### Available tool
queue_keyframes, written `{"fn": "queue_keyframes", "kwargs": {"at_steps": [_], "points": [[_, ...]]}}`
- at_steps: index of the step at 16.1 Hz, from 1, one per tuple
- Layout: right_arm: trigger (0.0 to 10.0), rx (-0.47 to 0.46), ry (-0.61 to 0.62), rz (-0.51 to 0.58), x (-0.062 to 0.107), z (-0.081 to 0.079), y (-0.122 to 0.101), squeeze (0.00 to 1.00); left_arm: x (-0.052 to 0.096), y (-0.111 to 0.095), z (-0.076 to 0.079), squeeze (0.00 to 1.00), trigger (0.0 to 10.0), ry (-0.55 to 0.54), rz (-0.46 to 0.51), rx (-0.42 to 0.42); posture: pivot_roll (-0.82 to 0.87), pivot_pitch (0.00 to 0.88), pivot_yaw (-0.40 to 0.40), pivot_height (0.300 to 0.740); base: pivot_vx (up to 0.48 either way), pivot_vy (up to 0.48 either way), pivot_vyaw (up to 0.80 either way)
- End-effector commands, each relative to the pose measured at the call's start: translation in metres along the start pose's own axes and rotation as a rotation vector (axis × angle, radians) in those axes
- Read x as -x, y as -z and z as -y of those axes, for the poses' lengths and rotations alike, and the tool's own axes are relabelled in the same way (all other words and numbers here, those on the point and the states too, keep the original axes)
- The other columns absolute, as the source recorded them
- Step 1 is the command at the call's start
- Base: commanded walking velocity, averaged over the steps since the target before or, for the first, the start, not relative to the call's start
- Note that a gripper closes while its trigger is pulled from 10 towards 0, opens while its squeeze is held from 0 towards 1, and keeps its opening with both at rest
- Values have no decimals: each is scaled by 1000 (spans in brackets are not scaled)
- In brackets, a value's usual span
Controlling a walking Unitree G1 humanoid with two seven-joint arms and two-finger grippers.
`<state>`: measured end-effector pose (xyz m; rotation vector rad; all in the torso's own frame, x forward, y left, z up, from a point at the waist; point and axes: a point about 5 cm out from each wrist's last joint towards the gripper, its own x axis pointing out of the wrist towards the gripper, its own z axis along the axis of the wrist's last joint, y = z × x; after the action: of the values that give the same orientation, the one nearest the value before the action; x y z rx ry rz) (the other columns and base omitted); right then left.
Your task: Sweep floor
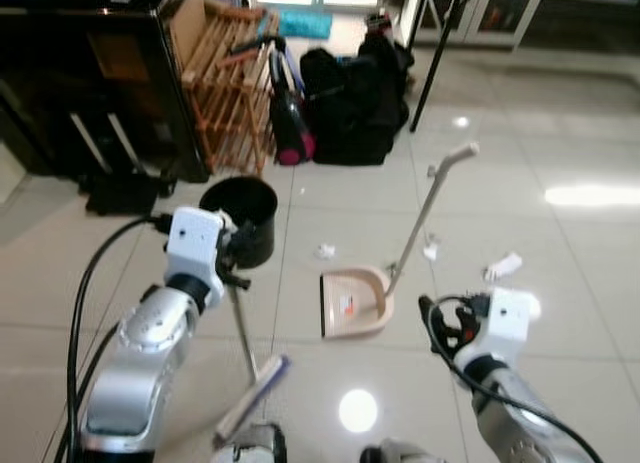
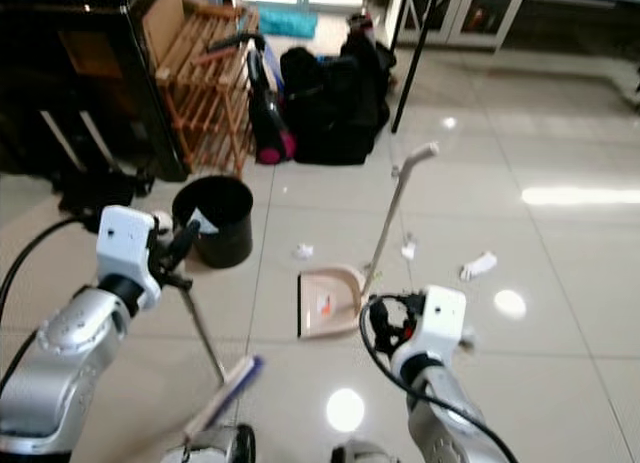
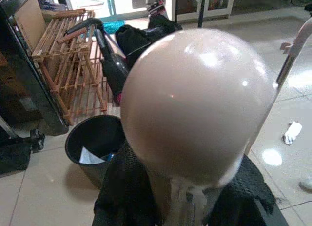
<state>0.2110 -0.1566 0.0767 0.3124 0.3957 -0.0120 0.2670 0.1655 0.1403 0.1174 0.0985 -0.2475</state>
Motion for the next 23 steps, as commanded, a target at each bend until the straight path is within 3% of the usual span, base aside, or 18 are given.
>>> {"fn": "queue_keyframes", "kwargs": {"at_steps": [1, 3, 6, 10, 18, 21, 23], "points": [[10000, 7, 15, 25, 0, 2, -5, 0, 3, -6, 1, 0, 10000, -9, 20, -8, -39, 182, -35, 740, 0, 0, 0], [10000, 52, 9, 63, 0, -1, -11, 0, 2, -7, 3, 0, 10000, -11, 40, -17, -41, 178, -29, 740, 0, 0, 0], [10000, 199, -39, 111, -1, -8, -22, 0, 1, -9, 3, 0, 10000, -19, 50, -12, -46, 175, -19, 740, 213, 0, 0], [10000, 228, -44, 120, -2, -9, -22, 0, -1, -10, 1, 0, 10000, -23, 55, -12, -38, 170, -17, 740, 347, 0, 713], [10000, 219, -55, 166, -9, -14, -28, 0, -11, -17, -10, 0, 10000, -33, 77, -36, -33, 146, 6, 740, 302, 0, 0], [10000, 222, -126, 257, -10, -22, -40, 0, -20, -29, -9, 0, 10000, 32, 114, -85, -34, 129, 10, 740, 0, 0, 0], [10000, 191, -205, 247, -12, -30, -41, 0, -25, -36, -8, 0, 10000, 86, 137, -102, -33, 122, 10, 740, 0, 0, 0]]}}
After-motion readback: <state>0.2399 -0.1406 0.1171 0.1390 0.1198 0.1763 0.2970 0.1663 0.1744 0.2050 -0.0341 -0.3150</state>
